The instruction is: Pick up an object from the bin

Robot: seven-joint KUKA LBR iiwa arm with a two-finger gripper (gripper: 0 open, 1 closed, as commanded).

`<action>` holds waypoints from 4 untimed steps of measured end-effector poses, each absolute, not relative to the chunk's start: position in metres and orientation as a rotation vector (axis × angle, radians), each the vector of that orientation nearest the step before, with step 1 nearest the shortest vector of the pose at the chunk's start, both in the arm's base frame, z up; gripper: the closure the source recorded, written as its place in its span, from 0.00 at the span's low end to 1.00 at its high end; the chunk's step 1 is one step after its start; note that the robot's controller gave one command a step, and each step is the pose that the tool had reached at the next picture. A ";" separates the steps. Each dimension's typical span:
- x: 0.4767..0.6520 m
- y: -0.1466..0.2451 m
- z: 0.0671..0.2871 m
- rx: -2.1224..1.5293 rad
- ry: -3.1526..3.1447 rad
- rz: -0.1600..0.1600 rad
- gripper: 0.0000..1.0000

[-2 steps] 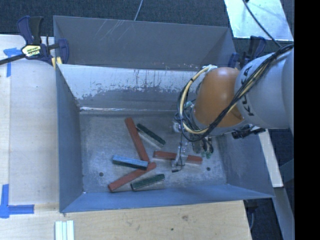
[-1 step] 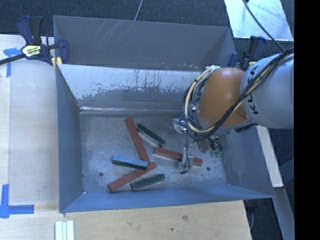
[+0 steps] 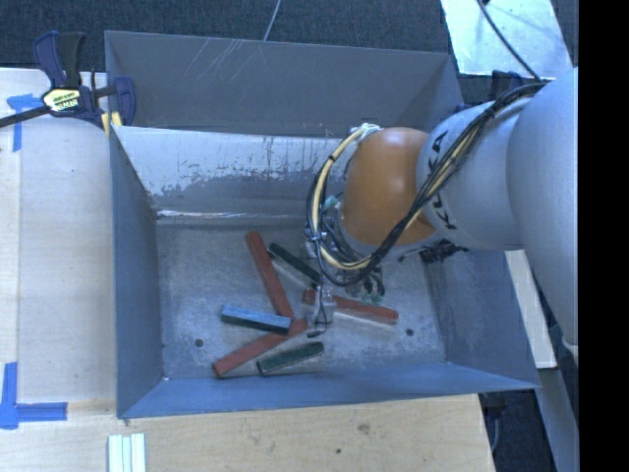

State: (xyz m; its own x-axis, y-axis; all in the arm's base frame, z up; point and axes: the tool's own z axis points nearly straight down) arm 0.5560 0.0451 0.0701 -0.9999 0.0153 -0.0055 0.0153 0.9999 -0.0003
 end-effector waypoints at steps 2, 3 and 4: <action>0.580 0.083 0.071 0.783 3.037 0.003 1.00; 0.580 0.082 0.071 0.783 3.038 0.004 1.00; 0.580 0.082 0.072 0.783 3.038 0.003 1.00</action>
Offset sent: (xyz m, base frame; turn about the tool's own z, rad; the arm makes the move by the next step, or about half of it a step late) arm 0.0226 0.0362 -0.0001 0.4918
